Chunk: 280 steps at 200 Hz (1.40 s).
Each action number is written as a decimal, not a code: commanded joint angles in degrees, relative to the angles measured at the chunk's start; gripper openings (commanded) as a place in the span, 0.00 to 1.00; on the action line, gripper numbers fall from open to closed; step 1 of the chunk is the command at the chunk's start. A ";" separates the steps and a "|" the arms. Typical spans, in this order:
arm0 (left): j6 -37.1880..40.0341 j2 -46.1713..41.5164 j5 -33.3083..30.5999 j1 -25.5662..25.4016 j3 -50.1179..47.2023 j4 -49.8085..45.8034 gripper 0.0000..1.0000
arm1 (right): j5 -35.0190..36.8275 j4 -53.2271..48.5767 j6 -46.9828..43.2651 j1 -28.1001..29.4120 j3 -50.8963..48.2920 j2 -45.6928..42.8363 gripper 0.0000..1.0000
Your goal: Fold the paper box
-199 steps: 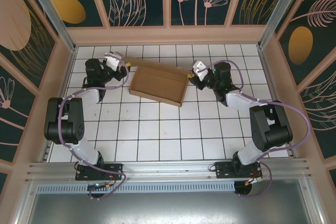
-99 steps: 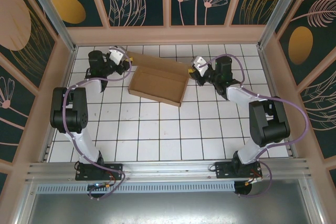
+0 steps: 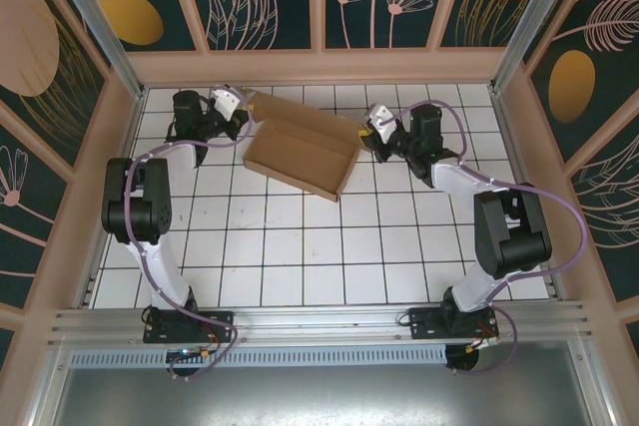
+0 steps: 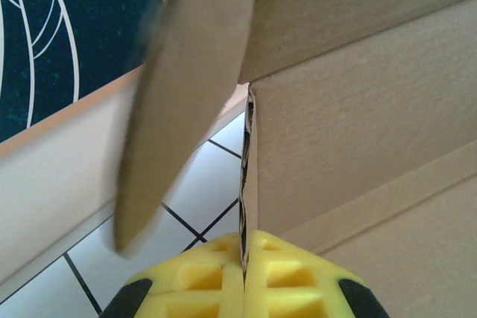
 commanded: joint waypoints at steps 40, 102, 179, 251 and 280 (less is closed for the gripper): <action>-9.31 -1.73 2.74 0.37 -0.35 0.63 0.00 | 12.40 7.88 18.29 1.10 -0.99 1.19 0.00; -22.67 -9.51 -3.59 -2.57 -7.78 1.25 0.00 | 28.96 9.08 20.15 6.86 -3.00 1.34 0.00; -49.28 -22.46 -33.58 -9.87 -24.81 7.17 0.00 | 51.80 24.02 40.77 16.55 -3.95 5.54 0.00; -52.25 -25.71 -32.52 -13.30 -34.58 13.29 0.00 | 64.05 31.43 46.39 23.69 -5.39 8.22 0.00; -53.17 -25.44 -32.77 -13.53 -36.24 13.30 0.00 | 65.18 32.74 50.04 24.06 -8.49 8.65 0.00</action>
